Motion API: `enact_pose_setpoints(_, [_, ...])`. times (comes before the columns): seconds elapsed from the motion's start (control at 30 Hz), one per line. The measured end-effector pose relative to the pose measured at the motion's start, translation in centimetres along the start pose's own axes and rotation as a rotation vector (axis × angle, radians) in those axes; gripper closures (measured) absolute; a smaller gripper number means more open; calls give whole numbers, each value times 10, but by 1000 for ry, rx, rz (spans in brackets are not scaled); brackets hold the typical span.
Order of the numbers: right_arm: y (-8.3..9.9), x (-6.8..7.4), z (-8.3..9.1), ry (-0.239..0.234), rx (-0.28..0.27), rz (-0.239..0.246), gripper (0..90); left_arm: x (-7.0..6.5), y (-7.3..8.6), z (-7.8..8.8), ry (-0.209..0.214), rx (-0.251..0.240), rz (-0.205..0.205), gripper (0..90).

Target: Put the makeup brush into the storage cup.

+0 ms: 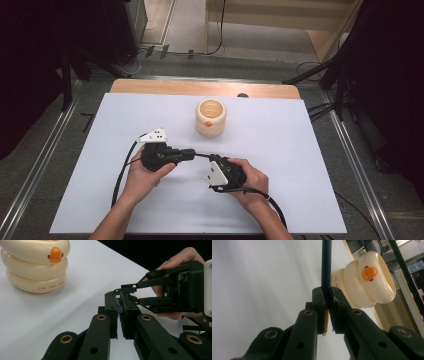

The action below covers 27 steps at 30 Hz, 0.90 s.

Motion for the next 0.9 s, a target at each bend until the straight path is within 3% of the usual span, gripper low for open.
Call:
enact_pose_setpoints(0.13, [-1, 0, 0, 6, -9, -8, 830, 1, -1, 2, 0, -6, -5, 859])
enact_pose_setpoints(0.33, [0, -1, 0, 9, -24, -117, 575, 1, -3, 6, -19, -29, -14, 859])
enact_pose_setpoints(0.43, [0, -4, 1, -10, -55, -220, 476, 1, -5, 8, -29, -50, -16, 860])
enact_pose_setpoints(0.77, [-2, -14, 10, -80, -186, -593, 302, 1, -9, 15, -79, -122, -52, 860])
enact_pose_setpoints(0.9, [-2, -16, 12, -96, -227, -748, 250, 2, -11, 19, -103, -175, -66, 860])
Point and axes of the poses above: each handheld gripper's, and its own axes: z roughly backward along the jaws, y roughly out of its underside, x roughly to its left, the point moved 6 cm from there along -z, roughly forward along the jaws, and after that the axes turned 3 degrees about z, right-handed, at the moved point
